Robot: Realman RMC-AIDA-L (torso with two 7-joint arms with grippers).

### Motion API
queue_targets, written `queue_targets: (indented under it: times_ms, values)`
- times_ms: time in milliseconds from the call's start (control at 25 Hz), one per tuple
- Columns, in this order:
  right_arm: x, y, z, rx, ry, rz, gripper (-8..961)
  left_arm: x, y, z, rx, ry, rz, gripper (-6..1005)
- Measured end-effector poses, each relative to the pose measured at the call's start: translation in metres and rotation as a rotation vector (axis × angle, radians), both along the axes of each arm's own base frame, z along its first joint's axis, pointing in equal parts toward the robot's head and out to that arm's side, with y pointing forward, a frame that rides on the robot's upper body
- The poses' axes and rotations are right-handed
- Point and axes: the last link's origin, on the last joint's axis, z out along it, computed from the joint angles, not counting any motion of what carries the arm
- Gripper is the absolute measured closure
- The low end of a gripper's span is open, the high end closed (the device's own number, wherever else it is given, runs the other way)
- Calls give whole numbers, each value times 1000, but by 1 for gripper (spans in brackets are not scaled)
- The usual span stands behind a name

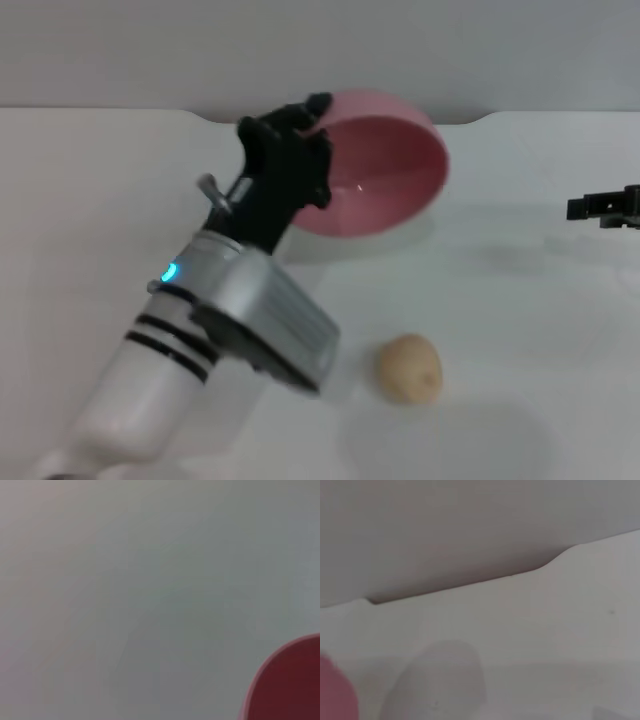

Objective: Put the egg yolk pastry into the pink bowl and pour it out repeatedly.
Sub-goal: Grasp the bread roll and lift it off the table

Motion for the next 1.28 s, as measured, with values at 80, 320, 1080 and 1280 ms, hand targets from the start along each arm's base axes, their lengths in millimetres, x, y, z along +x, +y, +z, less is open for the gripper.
queue_targets:
  times_ms: [80, 320, 1080, 1280]
  values:
    - [-3, -1, -4, -26, -1, 35, 376, -2, 12, 8, -10, -101, 86, 969]
    - [-19, -4, -19, -109, 35, 146, 376, -18, 61, 41, -102, -386, 422, 972]
    - [-92, -13, -97, -511, -137, 580, 402, -100, 91, 140, -845, -746, 1262, 973]
    - [-104, -20, -117, -594, -184, 640, 410, -100, 81, 160, -835, -720, 1316, 974]
